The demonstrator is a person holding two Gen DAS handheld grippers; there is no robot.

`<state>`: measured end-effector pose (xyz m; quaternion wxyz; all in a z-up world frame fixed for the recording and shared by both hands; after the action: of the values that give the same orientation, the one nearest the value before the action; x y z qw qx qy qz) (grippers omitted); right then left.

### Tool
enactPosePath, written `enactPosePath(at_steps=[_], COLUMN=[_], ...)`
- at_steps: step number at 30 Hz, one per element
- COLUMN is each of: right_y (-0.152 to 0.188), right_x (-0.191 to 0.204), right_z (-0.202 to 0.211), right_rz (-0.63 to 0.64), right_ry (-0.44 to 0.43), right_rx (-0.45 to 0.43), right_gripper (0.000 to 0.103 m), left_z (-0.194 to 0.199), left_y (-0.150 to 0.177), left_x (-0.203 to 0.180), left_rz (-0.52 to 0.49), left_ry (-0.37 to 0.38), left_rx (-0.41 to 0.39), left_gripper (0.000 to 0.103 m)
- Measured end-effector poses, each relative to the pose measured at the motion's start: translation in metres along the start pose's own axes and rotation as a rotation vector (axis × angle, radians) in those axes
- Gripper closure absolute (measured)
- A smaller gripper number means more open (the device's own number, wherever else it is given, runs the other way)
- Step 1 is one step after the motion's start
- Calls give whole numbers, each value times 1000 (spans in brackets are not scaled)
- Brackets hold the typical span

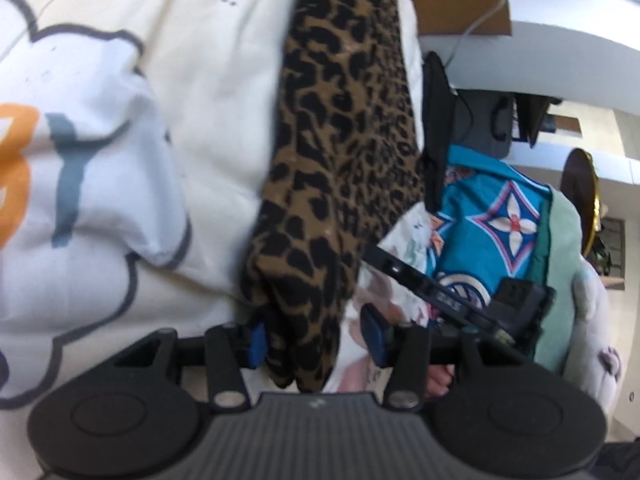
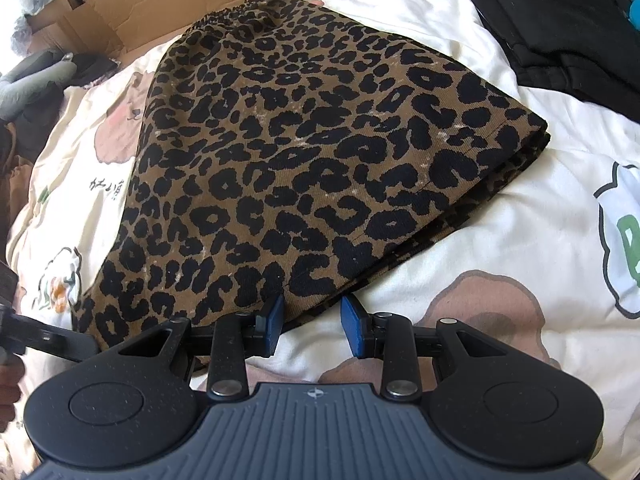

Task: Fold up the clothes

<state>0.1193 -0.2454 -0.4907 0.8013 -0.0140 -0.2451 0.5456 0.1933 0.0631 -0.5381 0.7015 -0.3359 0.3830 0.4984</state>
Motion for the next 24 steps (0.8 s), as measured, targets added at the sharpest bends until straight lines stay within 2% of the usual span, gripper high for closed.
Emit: enactPosePath(at_steps=[4,6,8,11,14,17,24], right_y=[-4,-9,-16,-26,-37,-47,-67], right_x=[2,-3,-11,-24,-36,-49,-71], right_z=[8,13,17,24,31,38,32], right_rz=[-7,-19,-42,-77,-113,-146,-171], right_ry=[-17,-16,-9,1,12,22,32], right_rx=[-19,-45,-77,-123,-170,-215,-252], right_gripper=[64,64,64,64,64,64,64], left_z=[0,0,-2,-4,-5,-7,-12], left_y=[0,3,6,9,9,8,4], left_x=[4,4,6,7,4,3,-1], left_rz=[9,3,20,29,22,29,21], left_ry=[7,4,10,-9,-32,-46,-92], left_rx=[-7,3,18,15,17,22,48], left_gripper=[57,62,72,81,87,88,86])
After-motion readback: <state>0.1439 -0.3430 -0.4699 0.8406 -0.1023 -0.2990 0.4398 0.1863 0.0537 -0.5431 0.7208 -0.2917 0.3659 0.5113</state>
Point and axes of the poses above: each gripper's, at about its wrist camera, not at the fingertips, and z roughly against the way its jaws point, x to its left, y to its underside, the point moved 4 cm from there along -z, roughly the way its jaws point, and after that the axes turned 13 degrees about -z, right-handed, at the moved point
